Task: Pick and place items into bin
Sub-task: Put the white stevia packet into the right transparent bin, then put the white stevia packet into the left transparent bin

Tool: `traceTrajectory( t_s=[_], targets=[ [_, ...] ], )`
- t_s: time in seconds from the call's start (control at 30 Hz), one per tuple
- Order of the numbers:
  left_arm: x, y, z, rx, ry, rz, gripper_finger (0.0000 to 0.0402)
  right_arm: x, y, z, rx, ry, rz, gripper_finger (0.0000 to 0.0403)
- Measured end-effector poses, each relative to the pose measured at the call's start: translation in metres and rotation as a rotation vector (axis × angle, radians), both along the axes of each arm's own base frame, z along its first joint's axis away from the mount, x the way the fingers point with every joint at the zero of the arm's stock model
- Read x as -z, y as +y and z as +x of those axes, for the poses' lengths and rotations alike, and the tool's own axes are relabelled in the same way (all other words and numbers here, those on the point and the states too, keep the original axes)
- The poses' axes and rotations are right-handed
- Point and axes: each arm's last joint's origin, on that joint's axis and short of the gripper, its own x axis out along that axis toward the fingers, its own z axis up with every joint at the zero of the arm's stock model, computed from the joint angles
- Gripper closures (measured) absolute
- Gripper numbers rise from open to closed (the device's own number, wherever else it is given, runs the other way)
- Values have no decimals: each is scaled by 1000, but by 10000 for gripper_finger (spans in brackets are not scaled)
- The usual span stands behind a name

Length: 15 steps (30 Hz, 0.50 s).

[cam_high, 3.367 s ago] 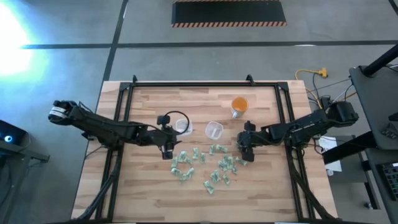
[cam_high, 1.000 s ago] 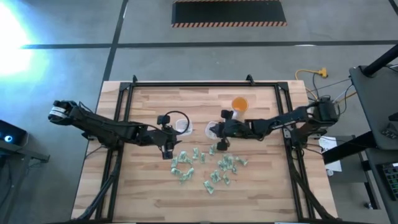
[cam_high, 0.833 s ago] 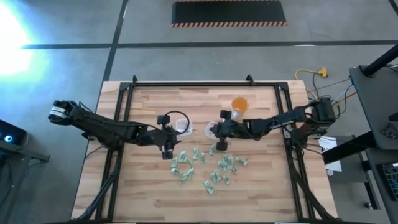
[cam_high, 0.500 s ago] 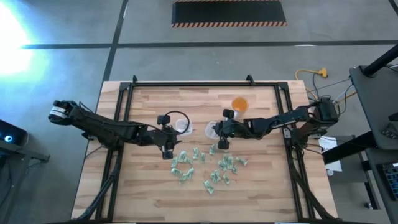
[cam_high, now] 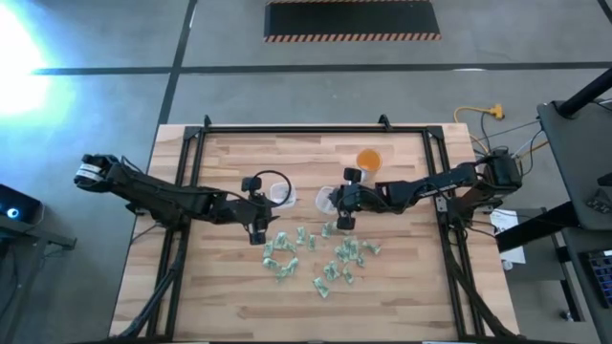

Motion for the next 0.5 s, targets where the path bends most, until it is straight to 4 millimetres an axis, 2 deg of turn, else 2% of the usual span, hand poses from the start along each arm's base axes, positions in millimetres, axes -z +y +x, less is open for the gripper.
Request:
traceTrajectory(
  t_s=[0.23,0.5],
  targets=[
    [0,0,0,0,0,-1,259,0,0,0,3,-1,3,280],
    [1,-1,-1,11,8,-76,259,-6,4,4,-47,5,-37,260]
  ],
)
